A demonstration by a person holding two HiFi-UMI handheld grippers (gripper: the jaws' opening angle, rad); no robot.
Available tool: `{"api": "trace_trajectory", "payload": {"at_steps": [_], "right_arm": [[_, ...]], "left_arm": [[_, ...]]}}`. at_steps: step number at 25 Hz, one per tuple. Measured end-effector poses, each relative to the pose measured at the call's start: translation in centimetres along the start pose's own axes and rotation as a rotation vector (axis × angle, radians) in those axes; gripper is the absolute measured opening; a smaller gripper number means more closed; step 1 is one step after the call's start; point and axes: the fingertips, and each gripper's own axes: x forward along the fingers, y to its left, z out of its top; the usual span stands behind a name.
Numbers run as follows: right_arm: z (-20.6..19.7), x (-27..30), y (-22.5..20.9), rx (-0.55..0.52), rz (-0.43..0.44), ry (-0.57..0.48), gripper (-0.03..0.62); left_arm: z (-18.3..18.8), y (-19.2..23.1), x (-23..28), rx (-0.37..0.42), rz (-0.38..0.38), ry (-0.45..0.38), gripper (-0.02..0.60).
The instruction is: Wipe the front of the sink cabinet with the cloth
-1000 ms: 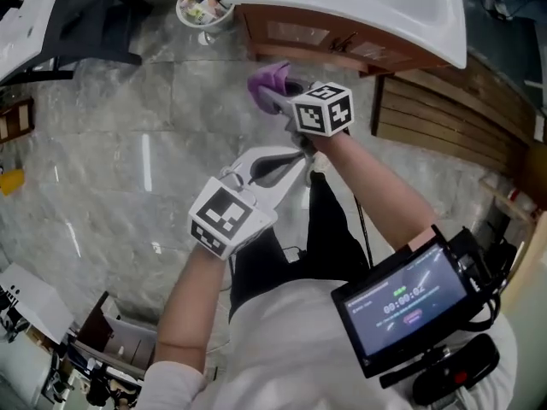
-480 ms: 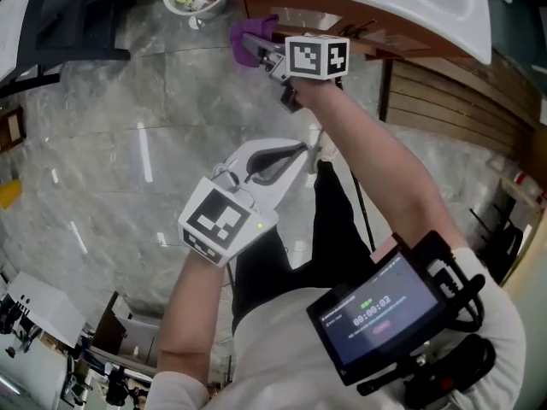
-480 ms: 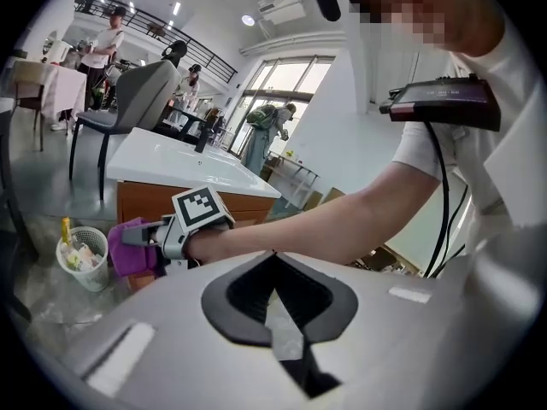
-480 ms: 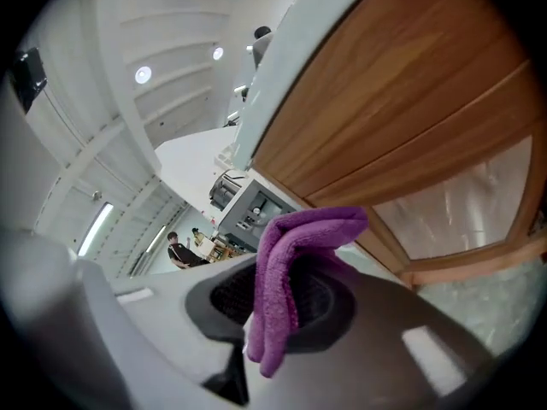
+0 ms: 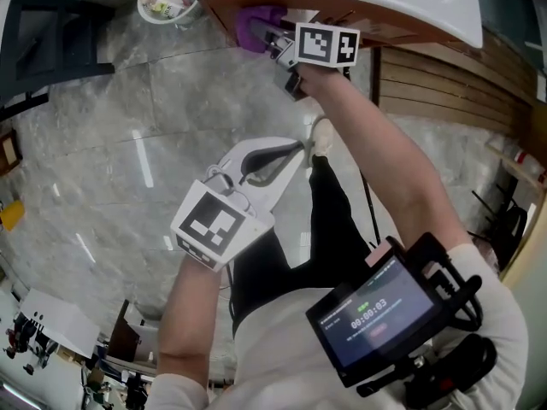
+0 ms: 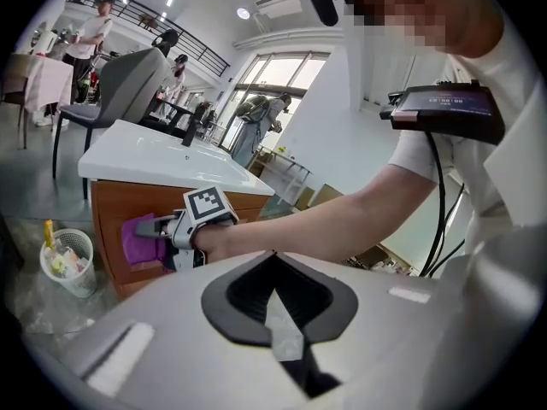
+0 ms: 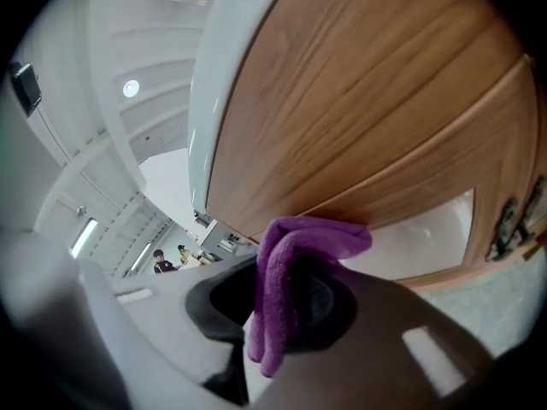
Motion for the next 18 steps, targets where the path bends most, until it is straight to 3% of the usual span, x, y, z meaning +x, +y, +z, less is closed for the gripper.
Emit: {"api": "trace_trajectory", "payload": {"at_steps": [18], "right_arm": [[3.3, -10.9, -7.0, -0.026, -0.093, -0.041, 0.061]], "left_arm": [[1.2, -4.5, 8.2, 0.060, -0.114, 0.060, 0.005]]}}
